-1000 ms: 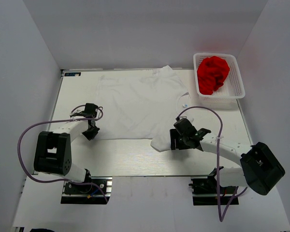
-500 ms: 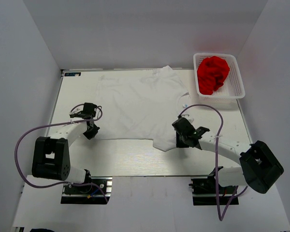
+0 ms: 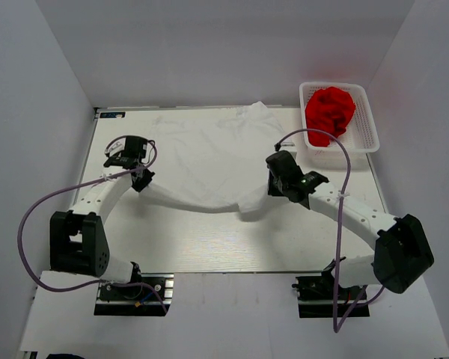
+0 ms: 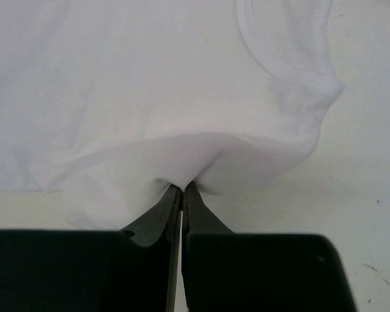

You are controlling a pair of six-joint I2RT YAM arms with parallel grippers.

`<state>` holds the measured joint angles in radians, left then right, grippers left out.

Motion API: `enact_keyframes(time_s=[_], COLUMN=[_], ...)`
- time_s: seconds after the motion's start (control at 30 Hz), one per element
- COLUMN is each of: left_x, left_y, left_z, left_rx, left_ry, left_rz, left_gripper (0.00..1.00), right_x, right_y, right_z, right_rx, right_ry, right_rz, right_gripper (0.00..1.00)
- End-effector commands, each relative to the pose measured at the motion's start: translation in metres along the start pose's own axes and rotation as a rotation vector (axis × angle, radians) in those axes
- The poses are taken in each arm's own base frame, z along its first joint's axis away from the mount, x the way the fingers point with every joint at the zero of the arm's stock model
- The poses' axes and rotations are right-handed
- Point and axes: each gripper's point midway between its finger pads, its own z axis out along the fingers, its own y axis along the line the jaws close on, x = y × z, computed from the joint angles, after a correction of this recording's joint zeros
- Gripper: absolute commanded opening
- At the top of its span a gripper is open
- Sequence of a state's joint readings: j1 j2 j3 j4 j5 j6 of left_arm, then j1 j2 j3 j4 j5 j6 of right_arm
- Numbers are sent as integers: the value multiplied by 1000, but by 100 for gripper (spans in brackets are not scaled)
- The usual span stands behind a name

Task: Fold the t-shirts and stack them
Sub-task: Grap the side of the flattened tshirt closest away from the robot with both arms, then fold the flattened tshirt in 1/3 of the way

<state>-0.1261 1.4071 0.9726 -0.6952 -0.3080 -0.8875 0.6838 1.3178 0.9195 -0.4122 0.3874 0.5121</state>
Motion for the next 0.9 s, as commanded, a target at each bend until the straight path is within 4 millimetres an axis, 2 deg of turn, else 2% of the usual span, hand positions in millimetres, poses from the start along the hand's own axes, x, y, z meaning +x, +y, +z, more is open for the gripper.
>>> enact_keyframes(time_s=[0.0,0.17,0.2,0.23,0.27,0.3,0.33,0.37,0.4,0.43,0.47,0.53,0.57,0.6,0.63,0.67,0.7,0.73,0.77,0.8,0.87], left_x=[-25,-51,-53,-60,-62,-69,-71,-72,-79,-80,-79,-88,-85,-91,-95,-97,-106,-103,-111,-113,-118], left_y=[-10,-24,-28,-31,-34,-42,-42,-44,-51,-54,-55,-57,-56,-64,-63,-65,-74,-75,-80,-74,-74], left_z=[1,9,11,16,18,17,25,27,26,29,35,38,42,47,51,55,55,69,69,75,90], left_rx=[-23,-45,-45,-50,-50,-38,-53,-54,-42,-42,-52,-56,-65,-55,-62,-71,-52,-70,-77,-111,-148], left_ry=[-46,-79,-79,-81,-82,-92,-84,-84,-94,-94,-86,-100,-93,-101,-102,-107,-124,-108,-122,-113,-103], left_rz=[-16,-48,-48,-57,-47,-52,-55,-44,-50,-50,-45,-56,-52,-56,-56,-55,-40,-31,-33,-44,-53], left_gripper=[0,0,0,0,0,0,0,0,0,0,0,0,0,0,0,0,0,0,0,0,0], right_x=[-26,-63,-64,-67,-79,-80,-81,-92,-88,-96,-94,-108,-107,-120,-126,-119,-127,-127,-122,-139,-135], right_y=[-6,-13,-21,-23,-20,-27,-24,-22,-19,-16,-17,-16,-18,-17,-22,-22,-21,-22,-24,-21,-25], right_z=[10,22,31,32,31,37,42,42,52,55,64,71,79,79,84,98,101,112,124,125,148], right_rx=[39,67,89,99,96,111,103,92,69,56,60,64,77,75,83,91,88,96,107,100,125], right_ry=[-50,-108,-96,-98,-116,-105,-96,-121,-93,-110,-93,-105,-91,-113,-124,-97,-108,-95,-73,-105,-83], right_rz=[2,37,21,19,25,19,15,19,1,10,9,12,10,22,38,39,54,65,77,104,132], right_gripper=[0,0,0,0,0,0,0,0,0,0,0,0,0,0,0,0,0,0,0,0,0])
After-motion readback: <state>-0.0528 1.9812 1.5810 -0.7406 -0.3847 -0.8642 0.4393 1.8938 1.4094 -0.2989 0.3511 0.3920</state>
